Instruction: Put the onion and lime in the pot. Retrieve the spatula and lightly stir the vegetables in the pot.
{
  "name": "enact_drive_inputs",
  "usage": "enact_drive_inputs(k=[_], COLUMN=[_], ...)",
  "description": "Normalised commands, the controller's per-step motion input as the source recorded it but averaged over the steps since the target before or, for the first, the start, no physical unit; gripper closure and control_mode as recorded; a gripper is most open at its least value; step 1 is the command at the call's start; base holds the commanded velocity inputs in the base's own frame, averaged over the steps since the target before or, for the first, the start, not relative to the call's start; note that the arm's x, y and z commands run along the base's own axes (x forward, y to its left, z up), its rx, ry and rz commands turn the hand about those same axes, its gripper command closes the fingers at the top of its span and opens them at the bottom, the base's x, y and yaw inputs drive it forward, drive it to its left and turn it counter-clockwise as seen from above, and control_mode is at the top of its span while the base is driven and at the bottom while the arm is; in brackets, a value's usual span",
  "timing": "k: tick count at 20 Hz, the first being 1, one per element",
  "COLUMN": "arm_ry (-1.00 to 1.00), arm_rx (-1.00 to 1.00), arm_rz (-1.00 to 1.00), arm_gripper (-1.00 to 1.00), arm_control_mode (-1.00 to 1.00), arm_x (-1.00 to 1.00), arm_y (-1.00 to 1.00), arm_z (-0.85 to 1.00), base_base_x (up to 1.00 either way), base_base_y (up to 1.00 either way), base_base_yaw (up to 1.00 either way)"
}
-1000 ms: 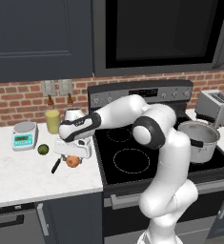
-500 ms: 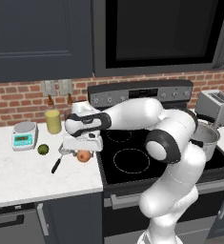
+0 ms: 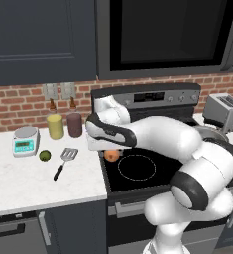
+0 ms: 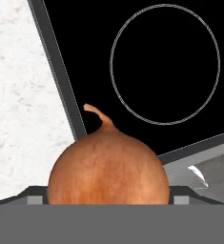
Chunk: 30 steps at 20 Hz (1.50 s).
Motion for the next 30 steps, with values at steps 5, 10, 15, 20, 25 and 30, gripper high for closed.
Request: enact_drive_inputs(k=[5,10,15,20,25,30], arm_ry=[-0.06,-0.06,-0.01,0.0,0.03,0.1], arm_rx=[-0.07,-0.02,0.0,0.0,0.0,0.0], arm_rz=[0.02,0.0,0.0,0.0,0.0,0.0], arm_gripper=[1.0,1.0,1.0,1.0,1.0,1.0], arm_control_mode=[-1.0,-1.0,-1.0,-1.0,-1.0,-1.0], arm_x=[-0.35,-0.3,-0.16,-0.09,0.0,0.0], arm_y=[-0.89,-0.81,-0.74,-0.9,-1.0,-0.97], arm_z=[0.51,0.7,0.7,0.26,0.01,0.0], base_base_x=[0.0,0.0,0.0,0.0,0.0,0.0], base_base_y=[0.0,0.0,0.0,0.0,0.0,0.0], base_base_yaw=[0.0,0.0,0.0,0.0,0.0,0.0])
